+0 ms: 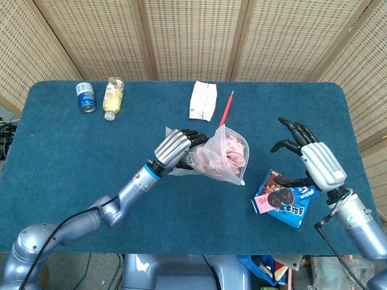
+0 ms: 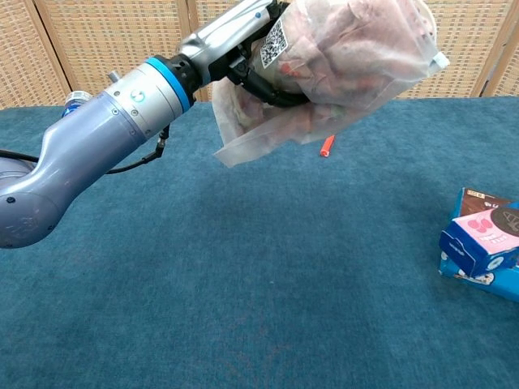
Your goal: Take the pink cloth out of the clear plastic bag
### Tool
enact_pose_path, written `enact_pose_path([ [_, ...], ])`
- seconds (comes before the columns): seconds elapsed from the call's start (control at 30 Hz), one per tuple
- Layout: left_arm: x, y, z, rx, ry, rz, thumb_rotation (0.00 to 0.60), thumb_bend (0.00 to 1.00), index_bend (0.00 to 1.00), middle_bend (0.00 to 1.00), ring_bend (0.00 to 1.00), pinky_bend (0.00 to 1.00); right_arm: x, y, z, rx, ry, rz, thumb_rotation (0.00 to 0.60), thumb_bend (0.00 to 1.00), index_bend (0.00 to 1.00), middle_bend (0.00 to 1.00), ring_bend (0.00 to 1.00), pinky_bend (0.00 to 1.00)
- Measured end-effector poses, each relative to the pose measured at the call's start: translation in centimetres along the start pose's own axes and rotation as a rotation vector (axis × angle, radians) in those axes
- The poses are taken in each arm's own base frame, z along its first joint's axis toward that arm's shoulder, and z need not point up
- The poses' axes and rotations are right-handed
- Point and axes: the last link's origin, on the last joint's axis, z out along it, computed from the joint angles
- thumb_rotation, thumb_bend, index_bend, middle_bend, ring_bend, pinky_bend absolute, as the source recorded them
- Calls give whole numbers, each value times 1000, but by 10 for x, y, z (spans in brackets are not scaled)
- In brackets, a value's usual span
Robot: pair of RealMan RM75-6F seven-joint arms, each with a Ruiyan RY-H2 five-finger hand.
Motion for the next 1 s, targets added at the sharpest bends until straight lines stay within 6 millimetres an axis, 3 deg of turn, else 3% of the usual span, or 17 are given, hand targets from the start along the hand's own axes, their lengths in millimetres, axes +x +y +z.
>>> enact_pose_path([
  [0.3, 2, 9, 7, -29, 2, -15, 600, 484, 470, 510, 474, 562, 1, -21, 13, 12, -19, 70, 600, 18, 402, 0, 0, 0],
  [1.0, 7, 20, 14, -23, 24, -35, 600, 484, 470, 510, 474, 562, -5, -43, 22, 32, -57, 164, 600, 21, 446, 0, 0, 0],
])
